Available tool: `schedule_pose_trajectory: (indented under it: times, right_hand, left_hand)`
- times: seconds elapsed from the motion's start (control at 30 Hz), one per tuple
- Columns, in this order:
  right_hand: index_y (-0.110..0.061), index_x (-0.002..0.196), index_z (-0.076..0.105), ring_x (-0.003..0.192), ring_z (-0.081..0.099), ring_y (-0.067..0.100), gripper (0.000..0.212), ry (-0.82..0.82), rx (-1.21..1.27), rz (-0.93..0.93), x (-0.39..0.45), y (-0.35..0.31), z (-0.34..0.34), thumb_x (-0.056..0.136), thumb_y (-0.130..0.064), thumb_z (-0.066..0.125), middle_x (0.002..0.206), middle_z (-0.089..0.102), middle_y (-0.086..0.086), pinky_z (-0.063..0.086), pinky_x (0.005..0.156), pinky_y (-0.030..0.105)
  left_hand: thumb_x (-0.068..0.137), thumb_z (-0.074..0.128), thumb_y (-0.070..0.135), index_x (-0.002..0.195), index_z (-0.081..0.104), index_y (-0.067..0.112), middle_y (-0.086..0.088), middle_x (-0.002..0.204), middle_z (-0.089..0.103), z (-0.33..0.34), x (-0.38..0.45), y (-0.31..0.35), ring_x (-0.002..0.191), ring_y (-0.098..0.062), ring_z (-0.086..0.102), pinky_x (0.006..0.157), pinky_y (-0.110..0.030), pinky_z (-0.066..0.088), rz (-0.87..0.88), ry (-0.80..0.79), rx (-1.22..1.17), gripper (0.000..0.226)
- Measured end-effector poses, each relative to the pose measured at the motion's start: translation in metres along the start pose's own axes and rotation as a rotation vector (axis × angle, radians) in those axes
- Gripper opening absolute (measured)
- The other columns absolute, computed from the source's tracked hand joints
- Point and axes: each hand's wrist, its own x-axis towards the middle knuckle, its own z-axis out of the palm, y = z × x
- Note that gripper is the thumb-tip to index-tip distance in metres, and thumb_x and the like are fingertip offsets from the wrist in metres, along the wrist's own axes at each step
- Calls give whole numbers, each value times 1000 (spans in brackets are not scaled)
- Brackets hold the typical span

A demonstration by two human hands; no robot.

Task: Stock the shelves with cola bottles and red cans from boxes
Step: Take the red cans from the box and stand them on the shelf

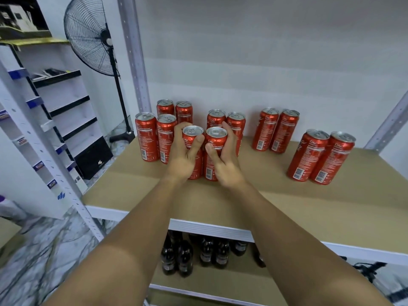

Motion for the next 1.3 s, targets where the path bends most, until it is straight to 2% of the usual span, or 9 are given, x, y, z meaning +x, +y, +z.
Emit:
schedule_pose_trajectory:
  times: [0.1, 0.23, 0.4, 0.5, 0.67, 0.77, 0.9, 1.17, 1.3]
  right_hand:
    - [-19, 159, 13, 147, 23, 2, 73, -4, 17, 11, 2, 3, 1, 103, -35, 56, 162, 19, -4, 20, 112, 3]
    - [-30, 160, 3, 145, 34, 3, 89, -39, 154, 91, -2, 0, -1, 98, -36, 65, 162, 28, -5, 33, 118, 25]
    - [-31, 160, 3, 135, 44, -1, 101, -33, 128, 144, -24, -5, -15, 91, -28, 76, 150, 41, -4, 40, 110, 23]
    - [-25, 157, 23, 127, 48, 6, 84, 20, 82, 224, -61, -7, -33, 91, -25, 75, 135, 50, -1, 42, 107, 25]
    - [-25, 123, 55, 87, 58, 9, 36, 188, 82, 192, -157, -19, -71, 94, -11, 70, 94, 60, -3, 47, 82, 23]
    - [-24, 110, 59, 76, 57, 13, 21, 211, 45, 163, -214, -13, -90, 95, -12, 69, 83, 60, -4, 48, 72, 24]
    - [-14, 104, 61, 72, 58, 13, 12, 232, -24, 322, -287, 47, -102, 95, -13, 70, 80, 62, 2, 48, 68, 23]
    - [-10, 108, 65, 75, 60, 4, 16, 251, -289, 801, -465, 276, -81, 92, -10, 67, 86, 66, -3, 41, 66, 8]
    - [-14, 107, 65, 81, 65, 13, 17, 188, -307, 1019, -554, 388, -49, 91, -12, 68, 89, 70, -1, 49, 71, 23]
  left_hand:
    - [100, 58, 44, 129, 43, 26, 1, 119, 63, -2, 1, -1, 109, -8, 64, 95, -24, 52, -6, -29, -6, 37]
    - [94, 66, 53, 134, 50, 26, 5, 124, 66, -4, -1, 1, 115, -6, 65, 104, -37, 53, -127, -29, -63, 50]
    - [84, 72, 63, 135, 55, 25, -1, 133, 57, -8, -23, 3, 124, -15, 57, 108, -39, 49, -137, 218, 12, 66]
    - [91, 73, 45, 126, 55, 24, -1, 115, 58, -4, -63, 9, 107, -14, 58, 100, -41, 50, -116, 313, 4, 44]
    - [97, 70, 14, 110, 58, 24, 5, 96, 59, 22, -138, 49, 87, -7, 55, 82, -21, 46, -52, 314, -133, 20]
    - [99, 66, 13, 105, 56, 32, 14, 92, 60, 52, -205, 46, 83, -11, 58, 78, -23, 47, 18, 175, -140, 23]
    - [99, 67, 18, 102, 60, 31, 6, 85, 64, 92, -298, -15, 76, -19, 63, 69, -28, 51, -164, -66, -80, 15]
    - [94, 72, 12, 105, 66, 23, 7, 98, 71, 159, -493, -232, 92, -9, 67, 85, -29, 54, -649, -593, 127, 16]
    - [96, 70, 12, 114, 61, 23, 4, 110, 65, 182, -575, -330, 105, -15, 64, 76, -15, 42, -846, -750, 248, 23]
